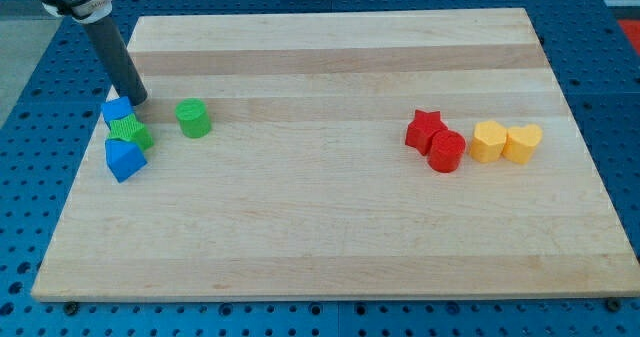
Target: Move the yellow hexagon in between the red circle and red star
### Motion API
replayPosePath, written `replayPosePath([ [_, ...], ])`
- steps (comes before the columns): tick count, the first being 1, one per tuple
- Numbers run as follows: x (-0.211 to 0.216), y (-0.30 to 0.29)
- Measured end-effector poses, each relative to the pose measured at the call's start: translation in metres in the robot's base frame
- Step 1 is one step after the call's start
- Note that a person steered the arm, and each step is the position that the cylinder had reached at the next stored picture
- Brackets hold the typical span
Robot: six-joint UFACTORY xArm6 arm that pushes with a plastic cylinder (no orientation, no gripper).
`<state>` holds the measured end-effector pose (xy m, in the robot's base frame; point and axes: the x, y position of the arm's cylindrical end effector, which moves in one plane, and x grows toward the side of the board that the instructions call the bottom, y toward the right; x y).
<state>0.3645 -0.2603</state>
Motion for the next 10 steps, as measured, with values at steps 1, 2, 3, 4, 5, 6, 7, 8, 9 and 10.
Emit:
replayPosePath([
  [1,0.0,0.001],
  [2,-0.006,0.027],
  [3,-0.013,0.112],
  [4,0.0,0.211],
  [5,0.014,0.292],
  [6,0.02,0.34],
  [7,0.02,0.361],
  [8,0.018,0.375],
  [9,0.022,0.447],
  [10,0.024,0.483],
])
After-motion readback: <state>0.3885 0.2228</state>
